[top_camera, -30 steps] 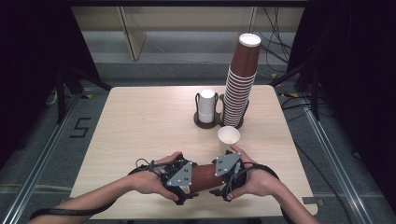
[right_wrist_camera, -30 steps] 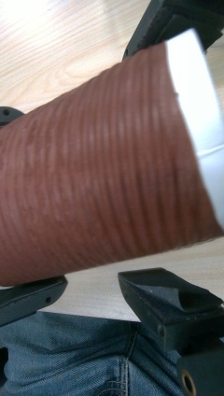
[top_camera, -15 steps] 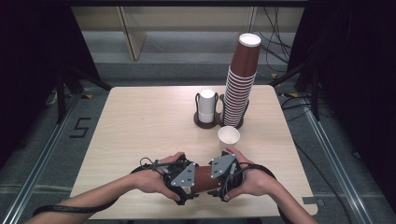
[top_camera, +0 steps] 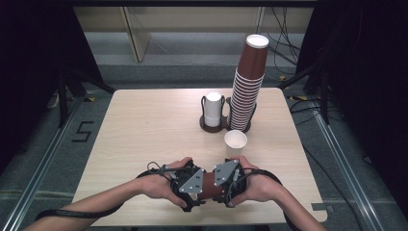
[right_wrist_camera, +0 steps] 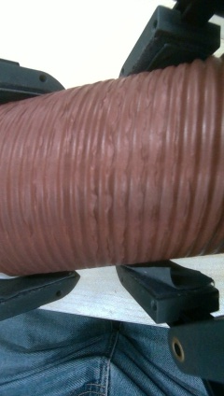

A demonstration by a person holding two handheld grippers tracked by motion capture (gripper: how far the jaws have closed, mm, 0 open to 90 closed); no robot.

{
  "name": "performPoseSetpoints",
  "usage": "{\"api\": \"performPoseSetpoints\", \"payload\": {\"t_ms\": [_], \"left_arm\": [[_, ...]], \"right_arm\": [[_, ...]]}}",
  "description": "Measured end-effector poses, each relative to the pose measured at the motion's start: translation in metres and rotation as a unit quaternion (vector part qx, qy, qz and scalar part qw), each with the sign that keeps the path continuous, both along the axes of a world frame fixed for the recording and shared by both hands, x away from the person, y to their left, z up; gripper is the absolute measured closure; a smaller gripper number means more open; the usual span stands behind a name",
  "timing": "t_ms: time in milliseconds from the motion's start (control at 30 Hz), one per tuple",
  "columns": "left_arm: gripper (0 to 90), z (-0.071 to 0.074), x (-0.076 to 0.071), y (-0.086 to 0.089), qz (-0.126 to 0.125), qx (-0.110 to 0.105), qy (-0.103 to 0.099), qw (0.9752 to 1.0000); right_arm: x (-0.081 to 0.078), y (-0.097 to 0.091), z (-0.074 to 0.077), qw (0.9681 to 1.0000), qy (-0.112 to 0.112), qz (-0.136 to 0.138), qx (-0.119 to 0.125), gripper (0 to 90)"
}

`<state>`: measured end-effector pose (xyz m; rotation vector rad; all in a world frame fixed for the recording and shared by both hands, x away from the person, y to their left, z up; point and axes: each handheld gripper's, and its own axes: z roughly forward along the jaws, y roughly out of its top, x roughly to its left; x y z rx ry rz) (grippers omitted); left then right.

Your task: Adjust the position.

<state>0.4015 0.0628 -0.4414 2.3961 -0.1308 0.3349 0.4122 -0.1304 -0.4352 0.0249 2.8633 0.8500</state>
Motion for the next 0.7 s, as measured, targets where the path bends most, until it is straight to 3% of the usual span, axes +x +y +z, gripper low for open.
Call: {"api": "performPoseSetpoints", "payload": {"t_ms": [200,300,333,367,500,567,633,667,700], "left_arm": [[10.3,-0.0006,-0.0008,-0.0007,-0.002,0.002,0.001,1.0],[10.3,-0.0007,-0.0006,-0.0009,-0.002,0.002,0.003,1.0],[10.3,-0.0003,0.0,-0.001,-0.004,0.005,0.008,0.9999],[10.3,0.0004,0.0007,-0.0009,-0.008,0.012,0.004,0.9999],[8.5,-0.0001,0.0019,-0.0011,-0.007,0.011,0.008,0.9999],[6.2,-0.0004,0.003,-0.0012,0.001,0.006,0.012,0.9999],[1.6,-0.0007,0.0052,0.0003,0.007,0.0,0.008,0.9999],[0.0,-0.001,0.0055,0.001,0.013,-0.007,0.008,0.9999],[0.0,-0.0008,0.0061,0.0021,0.015,-0.011,0.009,0.9998]], "right_arm": [[0.001,0.0005,-0.0007,0.9999,-0.007,0.011,-0.008,18.7],[-0.0003,-0.0003,-0.002,1.0,-0.002,0.003,-0.004,19.1],[0.002,-0.0002,-0.0016,0.9998,-0.011,0.017,-0.004,19.3],[0.0004,-0.0008,-0.0022,1.0,0.0,0.007,-0.004,19.4],[0.0014,-0.0019,-0.0025,0.9999,-0.002,0.012,0.0,19.3],[0.0026,-0.0019,-0.0026,0.9997,-0.007,0.023,0.003,19.2],[0.0019,-0.0037,-0.0032,0.9998,-0.009,0.016,0.006,19.2],[-0.0001,-0.0058,-0.004,1.0,-0.002,0.0,0.008,19.2],[0.0016,-0.0067,-0.0044,0.9999,-0.007,0.009,0.008,19.3]]}}
